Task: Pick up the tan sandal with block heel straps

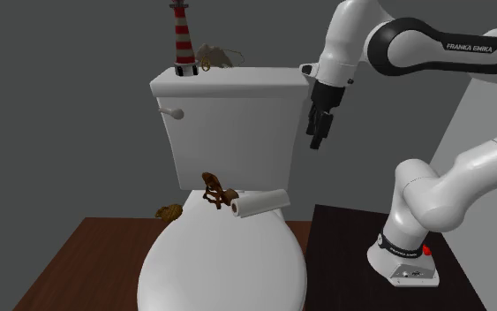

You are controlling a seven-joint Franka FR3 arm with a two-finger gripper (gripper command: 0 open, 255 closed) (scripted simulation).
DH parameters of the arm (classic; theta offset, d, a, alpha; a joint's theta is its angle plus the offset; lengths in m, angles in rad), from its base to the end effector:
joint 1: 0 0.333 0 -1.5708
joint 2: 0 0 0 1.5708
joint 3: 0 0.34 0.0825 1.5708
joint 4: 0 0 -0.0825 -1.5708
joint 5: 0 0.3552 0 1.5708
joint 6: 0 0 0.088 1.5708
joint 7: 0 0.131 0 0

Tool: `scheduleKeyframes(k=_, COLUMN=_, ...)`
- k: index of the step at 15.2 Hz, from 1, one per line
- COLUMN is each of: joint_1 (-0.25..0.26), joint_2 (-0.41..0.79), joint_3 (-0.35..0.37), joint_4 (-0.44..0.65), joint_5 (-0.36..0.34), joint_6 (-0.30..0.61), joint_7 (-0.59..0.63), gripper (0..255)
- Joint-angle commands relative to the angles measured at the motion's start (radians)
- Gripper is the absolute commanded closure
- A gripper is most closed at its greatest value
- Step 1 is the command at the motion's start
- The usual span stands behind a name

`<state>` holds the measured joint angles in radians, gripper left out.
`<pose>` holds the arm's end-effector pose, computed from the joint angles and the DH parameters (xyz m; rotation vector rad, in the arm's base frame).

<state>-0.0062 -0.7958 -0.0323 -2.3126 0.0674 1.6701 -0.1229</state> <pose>0.2720 -0.0062 0.6157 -3.0502 -0.1386 -0.2440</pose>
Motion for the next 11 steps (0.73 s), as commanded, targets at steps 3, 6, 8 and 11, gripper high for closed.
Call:
scheduleKeyframes(k=3, joint_1=0.001, joint_2=0.052, joint_3=-0.008, joint_4=-0.013, joint_5=0.002, joint_6=0.063, joint_7=-0.012, gripper=0)
scheduleKeyframes(k=6, joint_1=0.004, joint_2=0.139, joint_3=-0.019, joint_4=-0.021, joint_5=0.008, joint_6=0.154, joint_7=-0.030, gripper=0)
scheduleKeyframes(k=8, joint_1=0.007, joint_2=0.202, joint_3=-0.027, joint_4=-0.020, joint_5=0.013, joint_6=0.212, joint_7=-0.043, gripper=0)
scheduleKeyframes(k=11, joint_1=0.012, joint_2=0.301, joint_3=-0.039, joint_4=-0.007, joint_5=0.024, joint_6=0.295, joint_7=-0.064, gripper=0)
